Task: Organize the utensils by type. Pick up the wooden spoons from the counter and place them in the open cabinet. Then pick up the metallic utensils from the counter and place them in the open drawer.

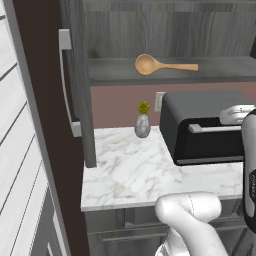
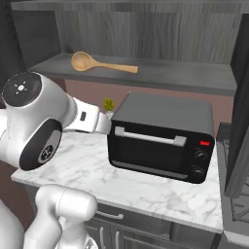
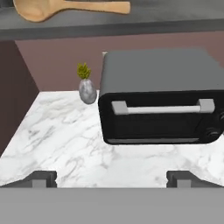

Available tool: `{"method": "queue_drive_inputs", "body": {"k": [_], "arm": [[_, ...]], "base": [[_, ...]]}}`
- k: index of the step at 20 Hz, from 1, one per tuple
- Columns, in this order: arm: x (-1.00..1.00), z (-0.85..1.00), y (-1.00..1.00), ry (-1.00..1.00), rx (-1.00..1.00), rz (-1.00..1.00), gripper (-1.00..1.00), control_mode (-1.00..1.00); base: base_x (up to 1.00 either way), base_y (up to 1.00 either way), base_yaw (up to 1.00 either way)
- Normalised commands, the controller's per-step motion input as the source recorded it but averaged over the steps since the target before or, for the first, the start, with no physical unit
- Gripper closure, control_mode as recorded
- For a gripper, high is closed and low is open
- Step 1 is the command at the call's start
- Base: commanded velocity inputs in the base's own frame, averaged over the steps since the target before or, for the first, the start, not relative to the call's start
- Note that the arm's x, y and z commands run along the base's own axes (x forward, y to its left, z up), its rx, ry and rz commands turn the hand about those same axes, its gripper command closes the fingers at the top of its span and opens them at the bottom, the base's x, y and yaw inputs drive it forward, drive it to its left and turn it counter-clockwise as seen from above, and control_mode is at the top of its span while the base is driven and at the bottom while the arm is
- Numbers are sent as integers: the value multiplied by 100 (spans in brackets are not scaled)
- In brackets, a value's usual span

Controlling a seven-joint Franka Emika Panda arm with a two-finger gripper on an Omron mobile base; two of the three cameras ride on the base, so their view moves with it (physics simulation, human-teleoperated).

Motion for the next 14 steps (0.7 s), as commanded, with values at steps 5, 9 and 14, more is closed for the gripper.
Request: {"method": "queue_drive_inputs", "body": {"k": [5,9,14], "arm": [[-18,-78,15,0,-1,-28,-100,-100],[-4,-16,5,1,7,-6,-100,-100],[-18,-8,0,0,1,0,-100,100]], "base": [[0,0,0],[0,0,0],[-34,-12,0]]}}
